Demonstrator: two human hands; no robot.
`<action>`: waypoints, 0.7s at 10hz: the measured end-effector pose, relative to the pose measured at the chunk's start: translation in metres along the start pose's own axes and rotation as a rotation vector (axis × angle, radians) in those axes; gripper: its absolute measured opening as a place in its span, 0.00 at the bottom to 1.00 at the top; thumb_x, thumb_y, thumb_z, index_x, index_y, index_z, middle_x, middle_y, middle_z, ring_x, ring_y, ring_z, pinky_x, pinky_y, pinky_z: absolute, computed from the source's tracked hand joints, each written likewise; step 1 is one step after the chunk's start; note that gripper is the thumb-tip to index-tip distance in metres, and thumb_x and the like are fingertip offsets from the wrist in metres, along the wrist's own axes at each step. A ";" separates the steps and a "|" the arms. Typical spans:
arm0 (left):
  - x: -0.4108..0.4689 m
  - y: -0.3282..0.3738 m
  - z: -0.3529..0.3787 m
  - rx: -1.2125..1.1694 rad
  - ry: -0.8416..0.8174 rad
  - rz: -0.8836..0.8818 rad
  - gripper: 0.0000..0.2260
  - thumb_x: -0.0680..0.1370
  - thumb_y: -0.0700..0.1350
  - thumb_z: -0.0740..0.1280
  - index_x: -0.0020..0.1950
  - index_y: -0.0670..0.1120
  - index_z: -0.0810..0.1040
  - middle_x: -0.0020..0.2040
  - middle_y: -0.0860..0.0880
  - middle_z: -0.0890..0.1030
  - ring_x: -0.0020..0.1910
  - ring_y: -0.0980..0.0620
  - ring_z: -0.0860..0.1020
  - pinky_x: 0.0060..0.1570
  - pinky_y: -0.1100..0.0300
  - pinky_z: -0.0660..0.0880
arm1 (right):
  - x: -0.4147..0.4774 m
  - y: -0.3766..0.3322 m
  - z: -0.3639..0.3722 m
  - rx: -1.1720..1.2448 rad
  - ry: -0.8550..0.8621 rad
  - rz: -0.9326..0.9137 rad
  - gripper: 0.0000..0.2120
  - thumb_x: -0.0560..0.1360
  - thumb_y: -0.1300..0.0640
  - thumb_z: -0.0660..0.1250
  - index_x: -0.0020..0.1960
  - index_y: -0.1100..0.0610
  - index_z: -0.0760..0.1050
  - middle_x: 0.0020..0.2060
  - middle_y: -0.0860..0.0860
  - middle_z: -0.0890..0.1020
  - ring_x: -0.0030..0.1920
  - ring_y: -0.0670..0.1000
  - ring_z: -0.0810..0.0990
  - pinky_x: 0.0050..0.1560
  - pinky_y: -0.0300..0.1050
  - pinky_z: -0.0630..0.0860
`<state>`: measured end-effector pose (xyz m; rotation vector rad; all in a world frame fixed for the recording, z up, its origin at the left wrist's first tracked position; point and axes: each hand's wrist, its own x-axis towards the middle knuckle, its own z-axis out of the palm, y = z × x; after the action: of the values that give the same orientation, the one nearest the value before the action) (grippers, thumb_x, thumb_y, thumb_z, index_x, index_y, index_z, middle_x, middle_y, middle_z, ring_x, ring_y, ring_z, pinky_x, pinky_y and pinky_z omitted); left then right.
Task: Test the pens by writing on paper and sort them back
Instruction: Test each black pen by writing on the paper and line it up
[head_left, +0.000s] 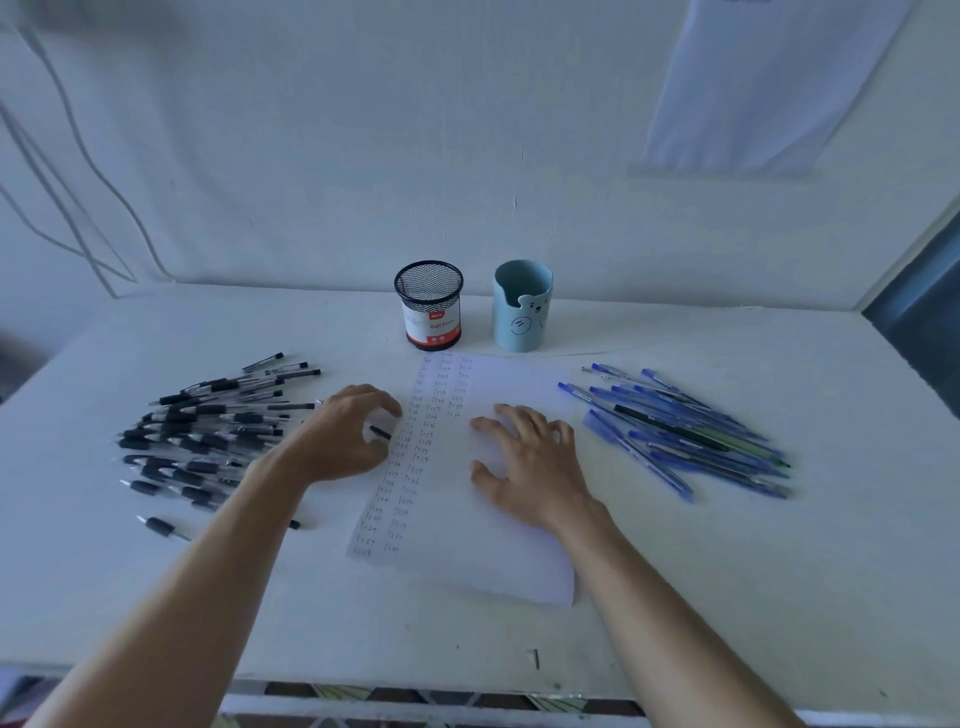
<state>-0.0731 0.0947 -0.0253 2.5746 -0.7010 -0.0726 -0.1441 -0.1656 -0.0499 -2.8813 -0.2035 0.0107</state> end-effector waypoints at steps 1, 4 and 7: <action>0.002 -0.007 -0.001 0.007 0.051 0.014 0.09 0.75 0.41 0.73 0.55 0.47 0.84 0.52 0.52 0.81 0.51 0.51 0.79 0.55 0.55 0.76 | 0.000 0.002 -0.001 -0.004 -0.001 0.002 0.38 0.66 0.32 0.41 0.74 0.40 0.63 0.76 0.44 0.62 0.76 0.48 0.57 0.68 0.53 0.55; 0.016 -0.006 -0.001 0.051 0.303 -0.150 0.08 0.80 0.39 0.68 0.58 0.39 0.76 0.54 0.39 0.82 0.52 0.38 0.80 0.49 0.51 0.71 | -0.002 0.003 -0.002 0.016 0.017 0.000 0.39 0.66 0.33 0.42 0.73 0.41 0.65 0.76 0.45 0.63 0.76 0.49 0.58 0.69 0.54 0.55; 0.031 0.054 -0.004 -0.602 0.487 -0.181 0.12 0.82 0.54 0.57 0.56 0.47 0.70 0.37 0.51 0.70 0.33 0.52 0.66 0.35 0.57 0.65 | -0.007 -0.011 0.002 -0.029 -0.027 0.014 0.40 0.68 0.32 0.38 0.76 0.41 0.62 0.78 0.48 0.59 0.76 0.52 0.56 0.69 0.56 0.54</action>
<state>-0.0708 0.0404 0.0044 1.9530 -0.2121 0.2423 -0.1530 -0.1561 -0.0491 -2.9126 -0.1903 0.0499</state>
